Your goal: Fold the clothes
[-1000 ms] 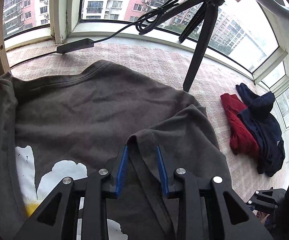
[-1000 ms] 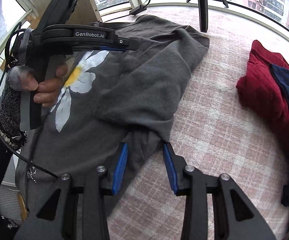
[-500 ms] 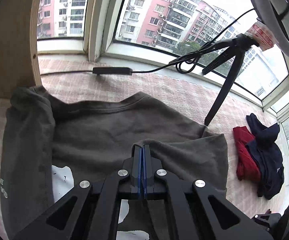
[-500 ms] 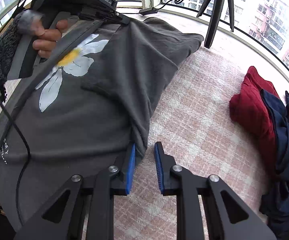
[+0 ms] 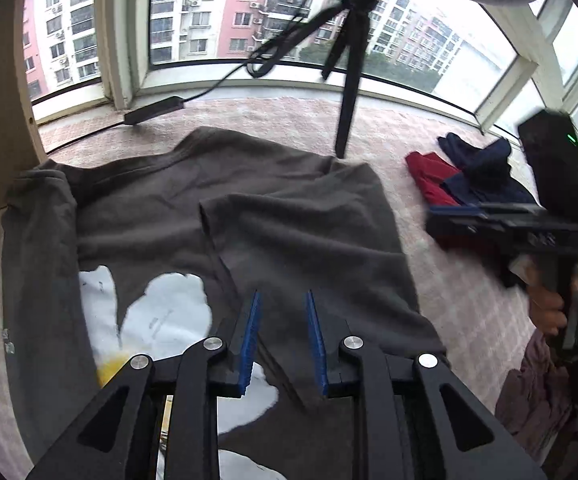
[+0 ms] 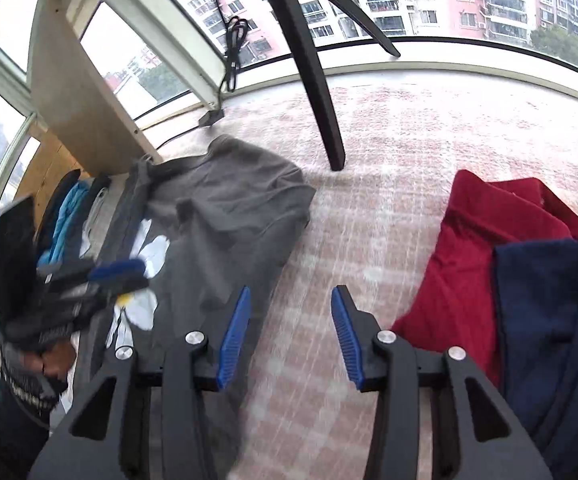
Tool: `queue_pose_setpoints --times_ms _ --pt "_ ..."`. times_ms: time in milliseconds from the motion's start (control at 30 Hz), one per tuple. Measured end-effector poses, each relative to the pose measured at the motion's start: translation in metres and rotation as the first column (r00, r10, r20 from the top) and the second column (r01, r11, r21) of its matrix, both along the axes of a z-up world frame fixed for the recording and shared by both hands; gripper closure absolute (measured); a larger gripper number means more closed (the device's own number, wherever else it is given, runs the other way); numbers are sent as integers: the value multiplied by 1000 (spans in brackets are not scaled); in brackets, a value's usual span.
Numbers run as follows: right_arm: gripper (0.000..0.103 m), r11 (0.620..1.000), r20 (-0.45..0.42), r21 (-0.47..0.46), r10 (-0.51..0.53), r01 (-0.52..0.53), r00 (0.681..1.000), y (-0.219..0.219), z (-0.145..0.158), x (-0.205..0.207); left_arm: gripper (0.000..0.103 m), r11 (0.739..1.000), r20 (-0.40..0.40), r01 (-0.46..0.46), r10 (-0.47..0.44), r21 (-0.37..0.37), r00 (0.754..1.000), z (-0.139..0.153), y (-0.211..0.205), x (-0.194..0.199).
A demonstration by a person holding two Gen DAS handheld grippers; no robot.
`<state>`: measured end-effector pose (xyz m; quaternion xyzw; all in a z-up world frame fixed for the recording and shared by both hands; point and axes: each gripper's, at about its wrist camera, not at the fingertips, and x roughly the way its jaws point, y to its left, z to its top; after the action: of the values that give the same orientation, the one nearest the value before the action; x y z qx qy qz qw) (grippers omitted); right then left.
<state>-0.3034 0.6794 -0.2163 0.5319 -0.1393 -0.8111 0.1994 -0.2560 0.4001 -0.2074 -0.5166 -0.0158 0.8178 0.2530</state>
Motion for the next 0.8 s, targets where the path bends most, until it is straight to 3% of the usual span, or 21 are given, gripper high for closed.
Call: queue_pose_setpoints --times_ms 67,133,200,267,367,467,533,700,767,800 --pt "61 1000 29 -7 -11 11 1000 -5 -14 -21 82 995 34 82 -84 61 996 -2 17 19" --pt "62 999 2 -42 -30 30 1000 -7 -19 -27 82 988 20 143 -144 62 989 -3 34 35" --pt "99 1000 -3 -20 -24 24 1000 -9 -19 -31 81 981 6 186 -187 45 982 -8 47 43" --pt "99 996 -36 72 -57 59 998 -9 -17 -32 79 982 56 187 -189 40 980 -22 54 39" --pt "94 989 -33 131 -66 70 997 -8 -18 -33 81 983 55 178 -180 42 982 -22 51 41" --pt "86 978 -74 190 -67 80 995 -5 -5 -28 80 988 -3 141 -141 60 990 -8 42 38" --pt "86 979 -102 197 -38 57 994 -13 1 -25 80 994 -55 101 -99 37 994 1 38 26" --pt "87 976 -164 216 40 -4 986 -31 14 -19 80 998 -51 -23 26 59 998 -4 22 -29" --pt "87 978 -128 205 63 -35 990 -39 1 -26 79 996 -32 -51 54 79 998 -12 17 -52" --pt "87 979 -105 197 69 -47 992 -42 -7 -31 74 996 -29 -67 69 61 997 -17 16 -62"
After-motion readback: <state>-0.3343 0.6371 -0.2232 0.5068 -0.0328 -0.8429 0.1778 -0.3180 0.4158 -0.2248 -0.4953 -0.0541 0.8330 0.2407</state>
